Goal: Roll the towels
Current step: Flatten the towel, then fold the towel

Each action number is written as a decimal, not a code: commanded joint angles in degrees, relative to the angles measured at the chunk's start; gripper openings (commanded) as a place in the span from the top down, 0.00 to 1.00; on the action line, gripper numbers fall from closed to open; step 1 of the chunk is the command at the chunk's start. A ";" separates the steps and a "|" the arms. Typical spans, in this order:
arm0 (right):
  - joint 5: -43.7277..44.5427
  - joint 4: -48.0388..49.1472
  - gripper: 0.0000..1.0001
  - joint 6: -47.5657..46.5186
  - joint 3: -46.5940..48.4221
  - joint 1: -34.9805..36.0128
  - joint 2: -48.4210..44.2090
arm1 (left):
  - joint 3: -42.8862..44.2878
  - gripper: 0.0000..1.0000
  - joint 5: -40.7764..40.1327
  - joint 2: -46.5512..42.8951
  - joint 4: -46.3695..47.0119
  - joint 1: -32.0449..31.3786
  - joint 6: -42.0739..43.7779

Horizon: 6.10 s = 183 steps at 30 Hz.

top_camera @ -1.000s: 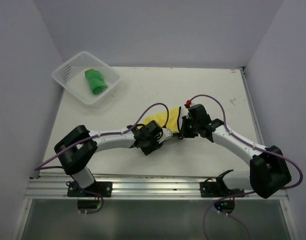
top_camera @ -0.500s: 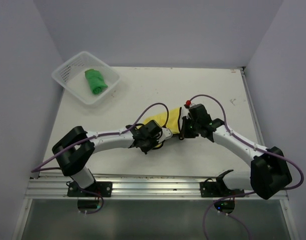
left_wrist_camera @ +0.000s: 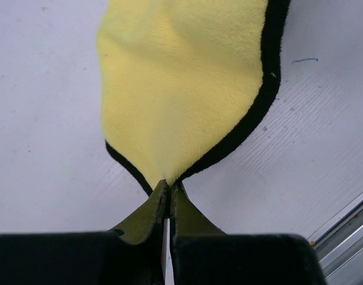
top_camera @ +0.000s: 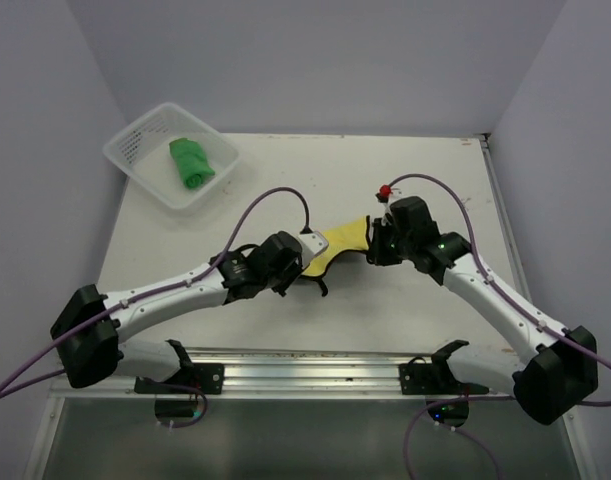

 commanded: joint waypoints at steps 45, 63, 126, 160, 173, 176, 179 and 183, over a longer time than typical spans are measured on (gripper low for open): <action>-19.49 -28.17 1.00 7.86 23.16 2.51 -13.66 | 25.64 1.00 -0.55 -26.48 -30.41 0.73 -13.14; 0.39 -15.61 1.00 0.22 19.99 -0.73 6.11 | 9.20 1.00 -12.26 -11.72 -6.88 13.65 -0.84; -9.71 -7.34 1.00 -4.72 -5.23 6.03 9.11 | -5.65 1.00 -5.93 -2.83 -5.02 12.77 -16.21; -12.98 0.84 0.65 3.28 -6.99 7.96 6.30 | -5.48 0.51 -4.96 -6.78 -9.68 9.70 -23.95; 2.58 4.17 0.96 11.37 -4.27 5.50 5.59 | -3.36 0.60 -4.96 -6.89 5.05 10.22 -23.26; 4.34 4.53 0.98 12.42 -3.21 4.80 7.52 | -3.19 0.67 -3.65 -3.12 9.90 11.71 -22.55; 5.31 5.58 0.98 12.51 -2.95 4.36 9.19 | -3.53 0.75 -2.50 0.05 14.03 13.12 -21.76; 4.26 6.90 0.98 12.86 -3.29 3.22 11.48 | -4.24 0.82 -2.85 3.05 16.51 14.44 -21.49</action>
